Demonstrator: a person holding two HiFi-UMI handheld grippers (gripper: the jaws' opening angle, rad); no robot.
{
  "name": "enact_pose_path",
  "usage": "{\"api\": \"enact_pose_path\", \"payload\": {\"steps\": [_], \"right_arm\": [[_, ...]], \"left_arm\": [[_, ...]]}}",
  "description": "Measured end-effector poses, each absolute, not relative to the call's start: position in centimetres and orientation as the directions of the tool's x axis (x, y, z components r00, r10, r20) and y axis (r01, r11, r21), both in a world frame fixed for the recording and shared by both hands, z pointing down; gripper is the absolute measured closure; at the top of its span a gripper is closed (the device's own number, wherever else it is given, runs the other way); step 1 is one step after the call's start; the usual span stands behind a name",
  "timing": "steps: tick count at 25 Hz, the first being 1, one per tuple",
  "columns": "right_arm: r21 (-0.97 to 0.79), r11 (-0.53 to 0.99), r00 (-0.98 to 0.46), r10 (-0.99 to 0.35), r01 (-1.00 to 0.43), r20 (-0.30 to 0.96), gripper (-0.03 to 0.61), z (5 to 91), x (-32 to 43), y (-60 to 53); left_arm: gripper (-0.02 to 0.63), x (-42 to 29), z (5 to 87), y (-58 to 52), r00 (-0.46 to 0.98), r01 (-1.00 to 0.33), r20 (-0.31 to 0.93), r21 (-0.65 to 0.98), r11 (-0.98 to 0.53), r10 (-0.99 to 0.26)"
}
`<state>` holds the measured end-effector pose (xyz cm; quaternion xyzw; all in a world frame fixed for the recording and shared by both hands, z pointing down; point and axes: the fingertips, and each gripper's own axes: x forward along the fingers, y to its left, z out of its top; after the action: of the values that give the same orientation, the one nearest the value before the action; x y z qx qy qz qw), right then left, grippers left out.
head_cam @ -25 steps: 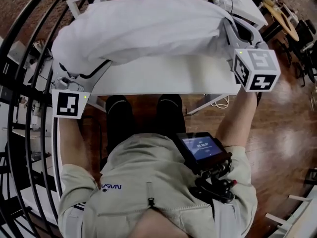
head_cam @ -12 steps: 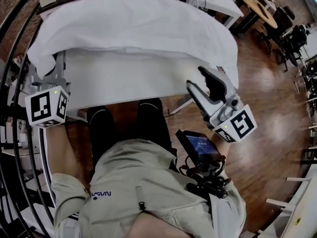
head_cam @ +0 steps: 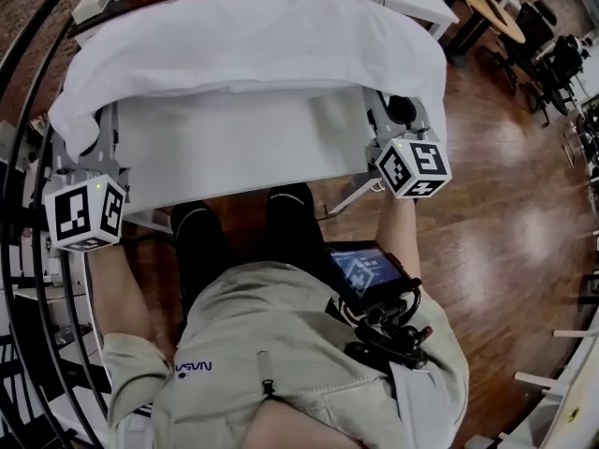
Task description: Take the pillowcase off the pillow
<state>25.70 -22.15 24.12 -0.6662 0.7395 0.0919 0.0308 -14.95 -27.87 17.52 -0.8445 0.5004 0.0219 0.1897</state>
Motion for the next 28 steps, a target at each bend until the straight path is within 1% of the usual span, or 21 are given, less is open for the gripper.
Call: {"api": "enact_pose_path", "payload": {"steps": [1, 2, 6, 9, 10, 12, 15, 18, 20, 21, 22, 23, 24, 26, 28], "right_arm": [[0.125, 0.089, -0.111, -0.976, -0.988, -0.186, 0.539, 23.1, 25.1, -22.0], [0.154, 0.083, -0.113, -0.972, -0.985, -0.204, 0.568, 21.9, 24.7, -21.5], [0.219, 0.093, -0.155, -0.946, -0.971, -0.285, 0.571, 16.1, 22.7, -16.9], [0.246, 0.093, -0.169, -0.936, -0.965, -0.308, 0.569, 11.6, 21.7, -13.8], [0.254, 0.091, -0.167, -0.94, -0.963, -0.297, 0.569, 10.8, 21.7, -13.7], [0.271, 0.082, -0.149, -0.96, -0.959, -0.237, 0.569, 11.2, 22.6, -15.4], [0.26, 0.083, -0.116, -0.986, -0.962, -0.117, 0.568, 14.6, 24.2, -20.7], [0.255, 0.087, -0.1, -0.994, -0.963, -0.04, 0.566, 16.9, 24.7, -26.0], [0.247, 0.123, -0.126, -0.992, -0.961, 0.002, 0.558, 18.0, 24.8, -28.8], [0.223, 0.151, -0.151, -0.988, -0.963, 0.02, 0.5, 18.7, 24.9, -29.6], [0.193, 0.17, -0.168, -0.985, -0.966, 0.03, 0.412, 19.3, 25.3, -29.8], [0.171, 0.169, -0.167, -0.986, -0.971, 0.028, 0.367, 19.6, 25.9, -29.3], [0.165, 0.15, -0.151, -0.989, -0.975, 0.011, 0.353, 19.3, 26.6, -28.3], [0.202, 0.117, -0.13, -0.99, -0.972, -0.051, 0.347, 17.4, 26.6, -25.1], [0.294, 0.169, -0.201, -0.976, -0.941, -0.084, 0.347, 15.7, 23.1, -21.4]], "left_arm": [[0.509, -15.0, 17.0, -27.4, 0.494, -0.856, -0.238, -0.301, -0.421, -0.836], [0.522, -15.1, 16.4, -26.8, 0.486, -0.863, -0.257, -0.295, -0.411, -0.836], [0.537, -16.7, 12.0, -23.9, 0.442, -0.896, -0.333, -0.208, -0.392, -0.833], [0.535, -17.1, 8.2, -22.4, 0.448, -0.894, -0.342, -0.188, -0.407, -0.826], [0.535, -17.3, 8.0, -22.8, 0.445, -0.895, -0.32, -0.18, -0.408, -0.836], [0.531, -17.1, 9.7, -25.4, 0.444, -0.895, -0.233, -0.158, -0.416, -0.865], [0.529, -15.8, 14.6, -31.0, 0.45, -0.891, -0.079, -0.106, -0.441, -0.889], [0.512, -15.6, 18.0, -35.3, 0.419, -0.903, 0.018, -0.094, -0.419, -0.908], [0.493, -15.9, 18.8, -37.2, 0.396, -0.912, 0.07, -0.083, -0.401, -0.916], [0.477, -16.3, 18.9, -37.7, 0.383, -0.918, 0.085, -0.079, -0.389, -0.92], [0.453, -16.8, 18.9, -37.8, 0.37, -0.923, 0.09, -0.076, -0.377, -0.925], [0.442, -17.5, 18.7, -37.5, 0.357, -0.929, 0.082, -0.076, -0.363, -0.931], [0.443, -18.3, 18.5, -37.0, 0.343, -0.935, 0.064, -0.076, -0.348, -0.937], [0.443, -20.0, 18.1, -35.8, 0.333, -0.94, 0.031, -0.071, -0.334, -0.943], [0.439, -21.4, 18.6, -34.0, 0.353, -0.932, 0.036, -0.076, -0.355, -0.935]]}}
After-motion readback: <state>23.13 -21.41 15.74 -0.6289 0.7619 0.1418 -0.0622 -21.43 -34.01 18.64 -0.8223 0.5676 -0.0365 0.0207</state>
